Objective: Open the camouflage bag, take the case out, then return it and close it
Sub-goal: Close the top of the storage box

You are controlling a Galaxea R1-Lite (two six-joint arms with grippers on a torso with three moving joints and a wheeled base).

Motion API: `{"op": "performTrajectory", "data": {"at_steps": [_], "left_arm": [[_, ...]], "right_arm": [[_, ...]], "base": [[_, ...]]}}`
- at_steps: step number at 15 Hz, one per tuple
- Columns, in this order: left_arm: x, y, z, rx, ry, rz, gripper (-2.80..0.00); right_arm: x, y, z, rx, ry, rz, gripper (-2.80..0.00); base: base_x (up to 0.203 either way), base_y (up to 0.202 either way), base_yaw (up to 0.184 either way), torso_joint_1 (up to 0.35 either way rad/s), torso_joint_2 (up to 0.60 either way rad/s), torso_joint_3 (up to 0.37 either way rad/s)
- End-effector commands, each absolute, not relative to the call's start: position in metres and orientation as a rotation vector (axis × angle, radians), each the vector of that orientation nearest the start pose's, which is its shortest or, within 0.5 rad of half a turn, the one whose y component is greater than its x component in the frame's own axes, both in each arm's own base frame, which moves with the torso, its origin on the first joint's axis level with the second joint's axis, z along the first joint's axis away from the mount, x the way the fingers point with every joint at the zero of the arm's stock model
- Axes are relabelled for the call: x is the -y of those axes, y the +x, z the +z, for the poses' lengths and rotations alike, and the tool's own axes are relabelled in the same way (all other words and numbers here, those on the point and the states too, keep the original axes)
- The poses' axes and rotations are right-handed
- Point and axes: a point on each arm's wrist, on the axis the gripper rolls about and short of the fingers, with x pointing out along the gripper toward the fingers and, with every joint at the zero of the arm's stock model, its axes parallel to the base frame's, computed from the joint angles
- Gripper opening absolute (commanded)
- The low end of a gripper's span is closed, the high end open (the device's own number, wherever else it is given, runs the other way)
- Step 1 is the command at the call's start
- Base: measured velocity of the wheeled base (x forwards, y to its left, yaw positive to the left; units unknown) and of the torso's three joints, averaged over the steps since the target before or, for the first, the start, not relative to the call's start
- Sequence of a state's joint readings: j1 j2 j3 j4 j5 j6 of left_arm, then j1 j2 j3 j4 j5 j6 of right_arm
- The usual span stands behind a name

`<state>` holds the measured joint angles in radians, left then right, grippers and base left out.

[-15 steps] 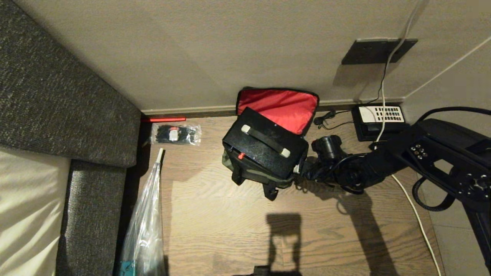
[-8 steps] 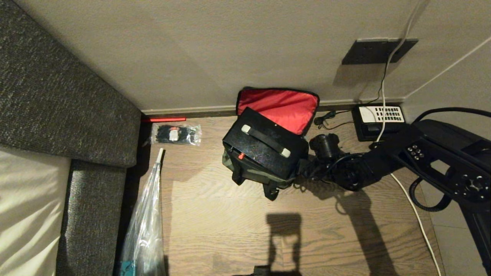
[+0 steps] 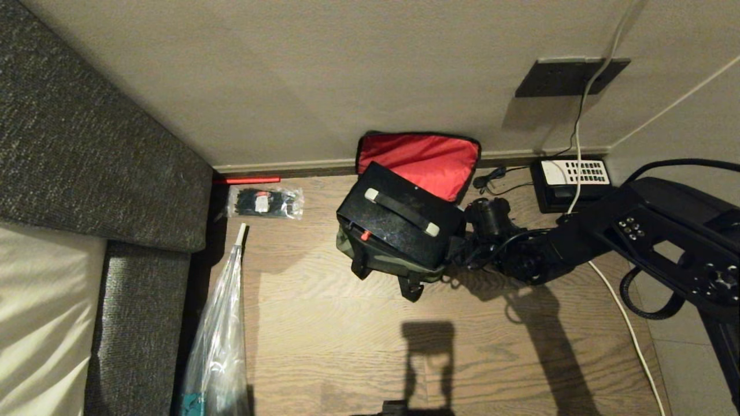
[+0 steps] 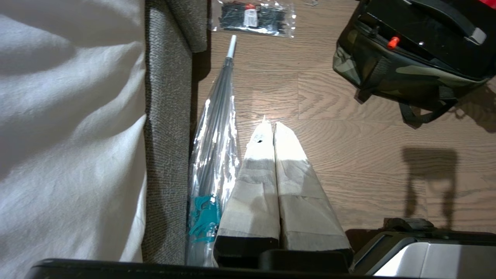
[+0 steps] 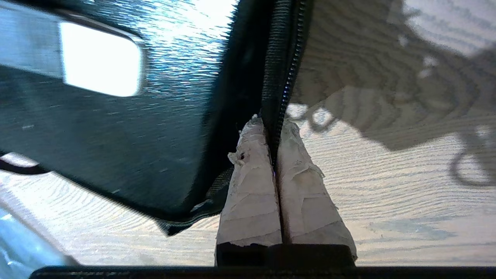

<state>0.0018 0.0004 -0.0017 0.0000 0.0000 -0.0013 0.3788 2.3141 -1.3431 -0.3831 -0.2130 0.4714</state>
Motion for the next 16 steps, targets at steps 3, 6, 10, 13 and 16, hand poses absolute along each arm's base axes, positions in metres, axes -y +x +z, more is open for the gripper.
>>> {"op": "performTrajectory", "data": {"at_steps": [3, 6, 10, 13, 16], "left_arm": [[0.000, -0.023, 0.076, 0.005, -0.002, 0.003, -2.80], [0.000, -0.023, 0.076, 0.005, -0.002, 0.003, -2.80], [0.000, -0.023, 0.076, 0.005, -0.002, 0.002, -2.80], [0.000, -0.023, 0.076, 0.005, -0.002, 0.003, -2.80], [0.000, -0.023, 0.076, 0.005, -0.002, 0.003, -2.80]], "right_arm": [[-0.171, 0.402, 0.111, -0.503, 0.312, 0.084, -2.80], [-0.170, 0.391, 0.124, -0.496, 0.310, 0.099, -2.80], [-0.168, 0.383, 0.117, -0.533, 0.268, 0.104, -2.80], [-0.169, 0.387, 0.100, -0.559, 0.208, 0.100, -2.80], [-0.167, 0.389, 0.096, -0.571, 0.176, 0.104, 0.00]], "base": [[0.000, 0.000, 0.000, 0.000, 0.00, 0.000], [0.000, 0.000, 0.000, 0.000, 0.00, 0.000], [0.000, 0.000, 0.000, 0.000, 0.00, 0.000], [0.000, 0.000, 0.000, 0.000, 0.00, 0.000], [0.000, 0.000, 0.000, 0.000, 0.00, 0.000]]}}
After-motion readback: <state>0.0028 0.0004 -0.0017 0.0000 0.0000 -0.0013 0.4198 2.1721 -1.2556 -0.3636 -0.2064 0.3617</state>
